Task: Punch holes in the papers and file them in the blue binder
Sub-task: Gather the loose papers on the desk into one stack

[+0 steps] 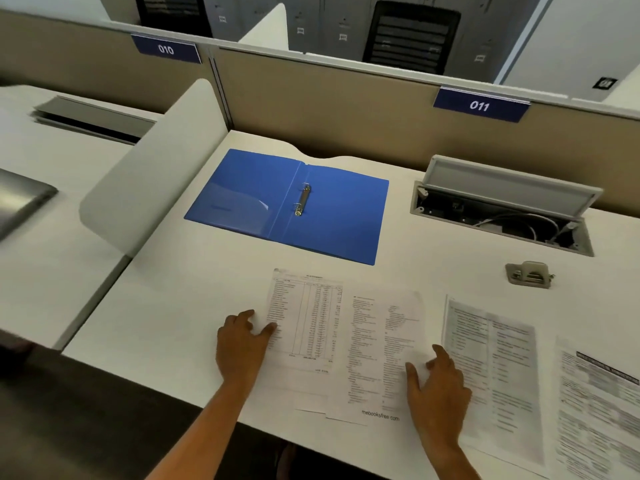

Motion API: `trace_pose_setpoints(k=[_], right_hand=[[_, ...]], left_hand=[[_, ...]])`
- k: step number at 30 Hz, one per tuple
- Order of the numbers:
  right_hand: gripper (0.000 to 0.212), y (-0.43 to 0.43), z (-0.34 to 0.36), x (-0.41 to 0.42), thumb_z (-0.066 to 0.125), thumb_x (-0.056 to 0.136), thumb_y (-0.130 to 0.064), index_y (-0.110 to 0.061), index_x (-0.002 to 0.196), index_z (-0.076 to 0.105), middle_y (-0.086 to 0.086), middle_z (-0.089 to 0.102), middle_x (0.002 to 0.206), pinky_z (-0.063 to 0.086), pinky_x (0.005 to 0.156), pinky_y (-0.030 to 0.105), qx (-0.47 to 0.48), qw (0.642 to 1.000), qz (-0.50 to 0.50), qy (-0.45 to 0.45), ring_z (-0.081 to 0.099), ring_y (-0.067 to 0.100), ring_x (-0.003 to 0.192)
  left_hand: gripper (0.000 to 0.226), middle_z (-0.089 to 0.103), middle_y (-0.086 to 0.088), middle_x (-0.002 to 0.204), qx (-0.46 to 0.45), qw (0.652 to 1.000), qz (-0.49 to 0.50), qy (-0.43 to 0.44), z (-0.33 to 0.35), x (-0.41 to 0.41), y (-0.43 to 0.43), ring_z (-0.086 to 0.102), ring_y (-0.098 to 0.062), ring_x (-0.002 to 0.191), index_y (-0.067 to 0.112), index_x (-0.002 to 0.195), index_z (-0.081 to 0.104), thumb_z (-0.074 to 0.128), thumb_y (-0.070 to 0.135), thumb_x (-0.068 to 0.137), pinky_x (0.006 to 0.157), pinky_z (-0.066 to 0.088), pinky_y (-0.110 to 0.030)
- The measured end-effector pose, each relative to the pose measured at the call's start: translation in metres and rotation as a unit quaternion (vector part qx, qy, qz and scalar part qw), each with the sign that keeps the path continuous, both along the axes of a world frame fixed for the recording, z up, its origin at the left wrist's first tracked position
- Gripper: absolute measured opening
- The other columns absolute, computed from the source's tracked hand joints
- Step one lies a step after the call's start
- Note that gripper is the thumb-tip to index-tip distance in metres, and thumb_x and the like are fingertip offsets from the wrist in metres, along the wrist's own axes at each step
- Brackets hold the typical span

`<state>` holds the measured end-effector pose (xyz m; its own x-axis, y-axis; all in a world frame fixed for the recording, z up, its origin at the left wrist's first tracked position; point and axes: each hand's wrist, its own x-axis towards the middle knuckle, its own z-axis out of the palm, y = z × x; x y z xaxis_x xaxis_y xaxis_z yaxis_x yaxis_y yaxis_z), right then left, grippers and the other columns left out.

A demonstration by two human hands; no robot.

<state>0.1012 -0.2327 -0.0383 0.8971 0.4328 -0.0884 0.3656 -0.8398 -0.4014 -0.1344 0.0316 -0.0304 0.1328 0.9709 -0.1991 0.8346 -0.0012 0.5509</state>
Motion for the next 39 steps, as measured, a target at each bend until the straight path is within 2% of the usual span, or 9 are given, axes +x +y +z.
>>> trace_pose_setpoints(k=[5,9,14,17,22,26,29,34,39], right_hand=[[0.075,0.022,0.006,-0.008,0.089,0.084,-0.040,-0.014,0.144,0.052,0.010,0.073,0.117,0.050,0.099,0.060,0.035,0.994,-0.085,0.050,0.066,0.038,0.112],[0.079,0.030,0.003,-0.005,0.096,0.075,-0.041,-0.017,0.138,0.054,0.014,0.070,0.120,0.052,0.096,0.060,0.004,0.992,-0.104,0.068,0.065,0.041,0.113],[0.073,0.035,0.007,-0.002,0.102,0.069,-0.030,-0.018,0.129,0.063,0.010,0.072,0.116,0.048,0.101,0.061,0.059,0.976,-0.172,0.117,0.068,0.039,0.112],[0.058,0.037,0.006,0.001,0.103,0.067,-0.030,-0.021,0.114,0.069,0.007,0.075,0.110,0.046,0.101,0.060,0.057,0.972,-0.187,0.134,0.069,0.037,0.108],[0.044,0.041,0.005,0.000,0.104,0.065,-0.034,-0.026,0.092,0.070,0.006,0.071,0.103,0.046,0.097,0.058,0.036,0.974,-0.175,0.140,0.067,0.037,0.105],[0.048,0.046,0.012,-0.013,0.099,0.073,-0.030,-0.022,0.096,0.058,0.001,0.068,0.088,0.041,0.093,0.049,0.054,0.977,-0.146,0.145,0.067,0.032,0.089],[0.057,0.055,0.020,-0.025,0.097,0.078,-0.025,-0.021,0.108,0.048,-0.001,0.066,0.089,0.054,0.085,0.048,0.076,0.976,-0.127,0.161,0.066,0.031,0.079],[0.069,0.074,0.031,-0.050,0.097,0.079,-0.020,-0.027,0.118,0.040,0.010,0.074,0.115,0.058,0.069,0.037,0.093,0.976,-0.098,0.170,0.071,0.030,0.087],[0.076,0.089,0.035,-0.062,0.097,0.080,-0.024,-0.026,0.134,0.043,0.009,0.071,0.135,0.062,0.084,0.045,0.081,0.980,-0.077,0.165,0.073,0.035,0.115]], left_hand=[[0.051,0.071,0.000,0.109,-0.031,0.994,0.070,-0.074,0.004,0.009,-0.004,0.066,-0.020,0.099,0.019,0.132,0.068,0.087,0.031,0.086,0.087,0.056,-0.035],[0.047,0.074,0.002,0.102,-0.056,0.989,0.101,-0.094,0.004,0.010,0.001,0.072,-0.024,0.097,0.021,0.128,0.069,0.088,0.025,0.085,0.092,0.063,-0.044],[0.041,0.074,0.005,0.091,-0.056,0.992,0.072,-0.089,0.004,0.008,0.002,0.069,-0.019,0.085,0.019,0.120,0.072,0.090,0.019,0.084,0.082,0.056,-0.030],[0.034,0.072,0.009,0.090,-0.049,0.995,0.048,-0.071,0.004,0.011,-0.003,0.067,-0.016,0.086,0.022,0.114,0.073,0.089,0.021,0.084,0.075,0.053,-0.025],[0.023,0.069,0.009,0.093,-0.028,0.999,-0.009,-0.027,0.002,0.015,-0.007,0.064,-0.018,0.097,0.030,0.094,0.075,0.090,0.037,0.079,0.081,0.059,-0.039],[0.027,0.067,0.007,0.100,0.055,0.995,-0.086,0.014,-0.002,0.016,-0.016,0.055,-0.014,0.092,0.028,0.097,0.076,0.087,0.046,0.080,0.073,0.050,-0.031],[0.025,0.067,0.007,0.103,0.077,0.988,-0.135,0.009,-0.006,0.012,-0.021,0.058,-0.016,0.094,0.028,0.106,0.082,0.082,0.045,0.088,0.071,0.054,-0.032],[0.022,0.058,0.009,0.093,0.089,0.966,-0.244,0.000,-0.019,-0.006,-0.022,0.053,-0.010,0.086,0.027,0.119,0.082,0.068,0.032,0.102,0.059,0.048,-0.024],[0.033,0.056,0.009,0.099,0.055,0.951,-0.304,-0.003,-0.019,-0.018,-0.007,0.050,-0.007,0.090,0.033,0.132,0.075,0.072,0.025,0.100,0.063,0.055,-0.029]])
